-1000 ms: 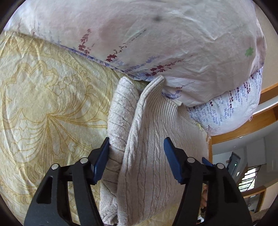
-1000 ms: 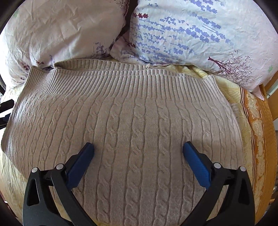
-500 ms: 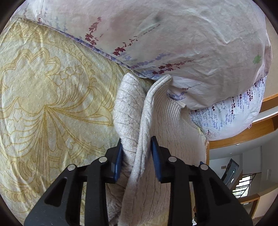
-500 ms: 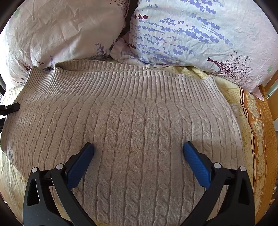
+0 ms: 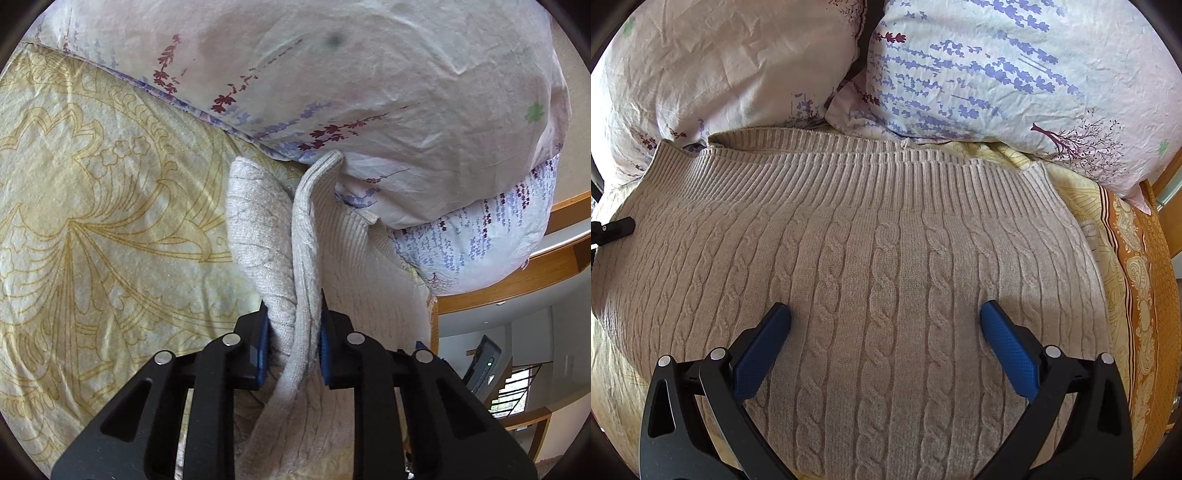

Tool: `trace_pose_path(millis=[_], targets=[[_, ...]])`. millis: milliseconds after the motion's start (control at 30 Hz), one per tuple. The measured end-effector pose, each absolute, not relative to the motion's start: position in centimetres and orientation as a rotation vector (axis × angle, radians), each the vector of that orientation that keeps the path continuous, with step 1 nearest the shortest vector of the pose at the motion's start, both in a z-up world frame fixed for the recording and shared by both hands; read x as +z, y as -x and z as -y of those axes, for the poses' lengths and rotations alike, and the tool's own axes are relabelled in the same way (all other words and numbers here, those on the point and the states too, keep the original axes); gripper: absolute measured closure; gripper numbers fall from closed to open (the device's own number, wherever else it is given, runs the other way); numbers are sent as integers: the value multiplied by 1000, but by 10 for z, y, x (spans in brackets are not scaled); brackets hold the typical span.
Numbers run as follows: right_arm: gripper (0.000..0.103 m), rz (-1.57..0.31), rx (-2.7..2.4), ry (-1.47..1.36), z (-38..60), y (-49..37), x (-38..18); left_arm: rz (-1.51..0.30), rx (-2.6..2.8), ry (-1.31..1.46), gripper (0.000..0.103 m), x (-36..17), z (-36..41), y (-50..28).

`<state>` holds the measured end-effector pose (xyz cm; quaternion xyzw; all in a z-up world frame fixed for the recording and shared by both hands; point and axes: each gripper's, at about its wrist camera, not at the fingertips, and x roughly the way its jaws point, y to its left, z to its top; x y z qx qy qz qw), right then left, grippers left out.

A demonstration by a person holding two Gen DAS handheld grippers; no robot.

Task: Fold small clothes
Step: 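Lift the strip end with the left gripper, fold it over, open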

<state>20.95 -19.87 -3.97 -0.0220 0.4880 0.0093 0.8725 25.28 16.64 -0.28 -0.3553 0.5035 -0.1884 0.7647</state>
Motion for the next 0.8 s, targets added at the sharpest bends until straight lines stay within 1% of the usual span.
trace_pose_path(millis=[133,333,567,800], targets=[[1,-1021,20,47,199,-210,-40,-1070,-440,780,84,8,-156,-255],[1,-1020,25,52,199,-210,-40,-1004,-546,862,86,33,-134,-256],[1,-1020,39,62,202,-213,-40,-979,-717,906,86,65,-72,-262],[1,-1012,97,66,211,-211,-39,-1012,-857,910,86,73,-7,-273]])
